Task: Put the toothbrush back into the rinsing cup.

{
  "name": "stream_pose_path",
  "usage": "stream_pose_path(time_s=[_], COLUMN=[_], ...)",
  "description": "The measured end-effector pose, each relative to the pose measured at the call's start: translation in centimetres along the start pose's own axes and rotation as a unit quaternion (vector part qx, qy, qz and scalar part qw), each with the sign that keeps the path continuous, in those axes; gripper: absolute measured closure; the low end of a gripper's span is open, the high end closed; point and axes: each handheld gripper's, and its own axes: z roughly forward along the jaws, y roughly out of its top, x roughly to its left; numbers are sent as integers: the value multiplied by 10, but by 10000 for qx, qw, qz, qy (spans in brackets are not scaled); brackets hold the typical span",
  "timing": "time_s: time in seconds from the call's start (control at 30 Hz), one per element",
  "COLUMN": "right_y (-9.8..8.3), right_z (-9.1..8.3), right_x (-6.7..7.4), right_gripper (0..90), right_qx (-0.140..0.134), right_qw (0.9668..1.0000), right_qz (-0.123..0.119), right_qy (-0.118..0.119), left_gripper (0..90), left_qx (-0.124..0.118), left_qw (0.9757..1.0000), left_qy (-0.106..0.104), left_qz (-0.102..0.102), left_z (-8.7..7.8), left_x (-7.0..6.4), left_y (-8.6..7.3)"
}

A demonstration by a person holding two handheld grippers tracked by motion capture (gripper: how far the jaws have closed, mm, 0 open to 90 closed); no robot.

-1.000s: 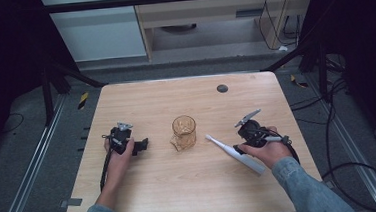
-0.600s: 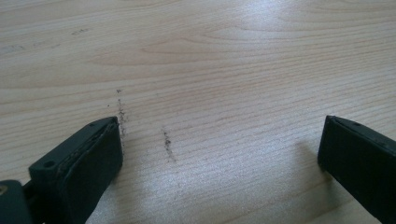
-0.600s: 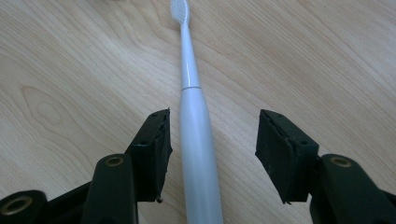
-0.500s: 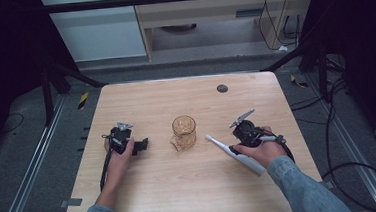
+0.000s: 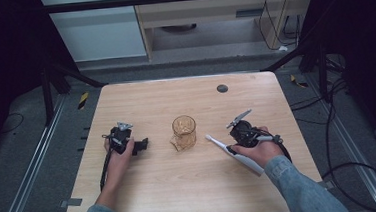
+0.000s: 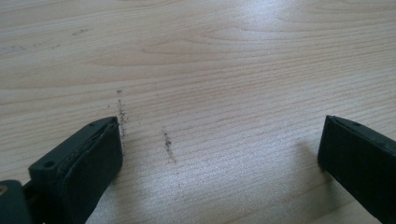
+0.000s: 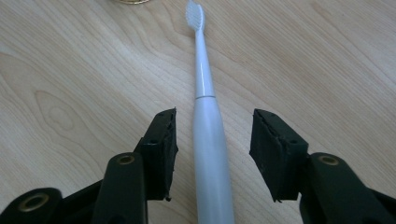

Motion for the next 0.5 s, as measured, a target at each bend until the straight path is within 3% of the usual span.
stream_pose_path(time_s=[0.5], right_y=[5], right_z=[4], right_x=[5], right_gripper=[531], right_qx=[49], right_qw=[9999], right_qz=[-96], right_qy=[59], left_gripper=[0], left_qx=[-1], left_qw=[10000], left_qy=[-1], left_qz=[-1], left_z=[0], left_x=[0], left_y=[0])
